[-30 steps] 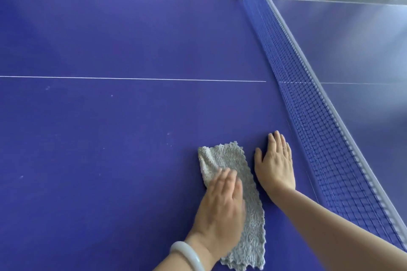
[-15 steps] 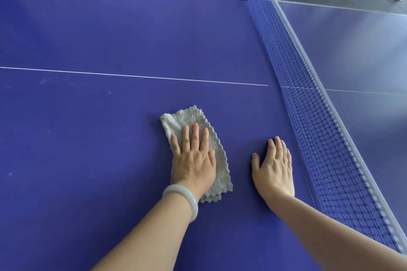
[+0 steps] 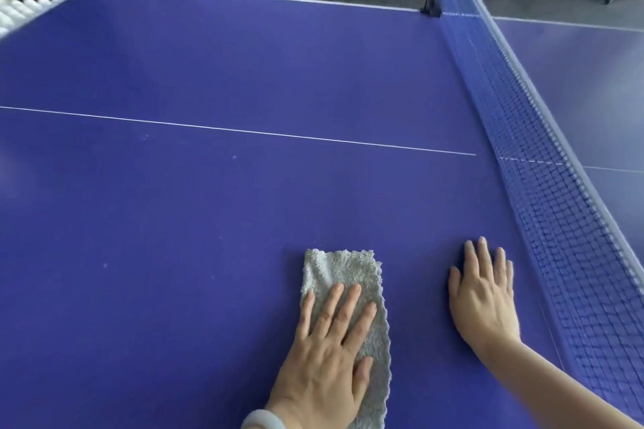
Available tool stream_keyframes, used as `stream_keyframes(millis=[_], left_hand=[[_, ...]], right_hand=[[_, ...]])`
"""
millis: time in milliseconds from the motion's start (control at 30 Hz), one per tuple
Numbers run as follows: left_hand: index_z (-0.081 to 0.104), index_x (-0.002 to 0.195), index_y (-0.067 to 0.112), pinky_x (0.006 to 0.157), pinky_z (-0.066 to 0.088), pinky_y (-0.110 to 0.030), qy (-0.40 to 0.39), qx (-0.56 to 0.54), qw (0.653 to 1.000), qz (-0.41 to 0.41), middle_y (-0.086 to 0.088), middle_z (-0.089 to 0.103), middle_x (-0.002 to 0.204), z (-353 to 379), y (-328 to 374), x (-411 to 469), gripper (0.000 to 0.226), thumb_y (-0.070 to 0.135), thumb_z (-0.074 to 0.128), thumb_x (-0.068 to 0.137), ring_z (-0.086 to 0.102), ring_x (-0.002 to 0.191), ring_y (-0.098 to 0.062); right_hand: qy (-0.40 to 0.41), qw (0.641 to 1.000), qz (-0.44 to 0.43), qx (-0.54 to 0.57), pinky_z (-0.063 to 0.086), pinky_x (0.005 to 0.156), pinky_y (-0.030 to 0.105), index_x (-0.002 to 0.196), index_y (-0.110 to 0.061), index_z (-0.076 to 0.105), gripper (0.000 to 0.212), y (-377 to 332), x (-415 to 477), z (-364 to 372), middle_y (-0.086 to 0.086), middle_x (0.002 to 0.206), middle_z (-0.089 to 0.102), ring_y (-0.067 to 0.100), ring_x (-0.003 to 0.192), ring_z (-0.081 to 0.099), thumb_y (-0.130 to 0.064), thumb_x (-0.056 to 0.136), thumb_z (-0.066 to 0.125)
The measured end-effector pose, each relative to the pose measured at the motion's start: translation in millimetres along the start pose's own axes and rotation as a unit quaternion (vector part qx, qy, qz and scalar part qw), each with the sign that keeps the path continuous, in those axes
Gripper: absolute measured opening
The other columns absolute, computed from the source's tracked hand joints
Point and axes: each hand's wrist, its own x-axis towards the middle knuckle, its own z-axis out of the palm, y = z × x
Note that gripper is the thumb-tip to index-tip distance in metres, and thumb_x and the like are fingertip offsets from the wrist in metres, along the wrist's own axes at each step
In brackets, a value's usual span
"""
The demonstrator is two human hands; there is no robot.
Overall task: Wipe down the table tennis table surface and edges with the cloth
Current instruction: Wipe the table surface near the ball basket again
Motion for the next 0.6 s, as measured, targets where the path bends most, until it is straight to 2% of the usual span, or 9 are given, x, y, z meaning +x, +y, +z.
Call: stream_keyframes(millis=[67, 133, 200, 267, 400, 500, 600], left_hand=[[0.039, 0.151, 0.022, 0.109, 0.021, -0.056, 0.005, -0.004, 1.0, -0.006, -0.008, 0.025, 0.161, 0, -2, -1, 0.072, 0.05, 0.049, 0.086, 0.023, 0.148, -0.029], [0.042, 0.149, 0.023, 0.108, 0.023, -0.055, 0.012, 0.002, 1.0, -0.012, -0.007, 0.029, 0.16, 1, -6, 0, 0.072, 0.052, 0.05, 0.083, 0.027, 0.147, -0.028], [0.048, 0.146, 0.025, 0.106, 0.026, -0.054, 0.005, 0.001, 1.0, -0.01, -0.006, 0.036, 0.157, 1, -6, 0, 0.073, 0.053, 0.052, 0.079, 0.035, 0.144, -0.027], [0.055, 0.14, 0.028, 0.103, 0.03, -0.053, -0.007, 0.005, 1.0, -0.002, -0.005, 0.045, 0.151, 4, -5, 2, 0.071, 0.053, 0.053, 0.073, 0.043, 0.138, -0.026], [0.064, 0.13, 0.033, 0.099, 0.035, -0.052, 0.011, 0.005, 1.0, 0.013, -0.002, 0.056, 0.141, 7, -9, 15, 0.064, 0.052, 0.055, 0.07, 0.052, 0.131, -0.024], [0.056, 0.138, 0.032, 0.105, 0.03, -0.052, 0.028, -0.035, 0.999, 0.016, -0.002, 0.047, 0.15, 1, -18, 38, 0.062, 0.047, 0.051, 0.079, 0.042, 0.139, -0.024], [0.029, 0.154, 0.025, 0.117, 0.008, -0.057, 0.051, -0.04, 0.998, 0.025, -0.002, 0.016, 0.164, -8, -48, 79, 0.061, 0.038, 0.033, 0.095, 0.01, 0.152, -0.025]], right_hand=[[0.023, 0.997, -0.065, -0.034, -0.003, 0.124, 0.04, 0.151, 0.003, 0.03, 0.052, -9, 3, -1, 0.017, 0.162, 0.017, 0.031, 0.153, 0.009, -0.019, 0.104, 0.032], [0.018, 0.995, -0.094, -0.04, -0.005, 0.124, 0.037, 0.151, 0.003, 0.028, 0.055, -33, 13, -1, 0.018, 0.163, 0.015, 0.028, 0.153, 0.008, -0.019, 0.103, 0.04], [0.008, 0.997, -0.073, 0.004, -0.011, 0.122, 0.032, 0.155, -0.002, 0.017, 0.06, -64, 30, 0, 0.013, 0.165, 0.005, 0.023, 0.153, -0.001, -0.025, 0.104, 0.038], [-0.001, 0.998, -0.017, 0.066, -0.009, 0.123, 0.033, 0.156, -0.006, 0.012, 0.059, -93, 45, 3, 0.008, 0.166, 0.002, 0.019, 0.153, -0.004, -0.027, 0.106, 0.032], [0.02, 0.993, 0.047, 0.104, -0.006, 0.123, 0.033, 0.157, -0.012, 0.017, 0.058, -113, 56, 17, 0.0, 0.166, 0.008, 0.013, 0.153, -0.001, -0.034, 0.105, 0.027], [0.017, 0.995, 0.045, 0.092, -0.007, 0.123, 0.031, 0.157, -0.013, 0.018, 0.062, -109, 54, 22, -0.002, 0.166, 0.008, 0.011, 0.152, -0.001, -0.041, 0.103, 0.027], [0.021, 0.995, 0.054, 0.078, -0.006, 0.123, 0.032, 0.157, -0.014, 0.019, 0.064, -116, 59, 21, -0.002, 0.166, 0.01, 0.011, 0.152, 0.0, -0.044, 0.102, 0.03]])
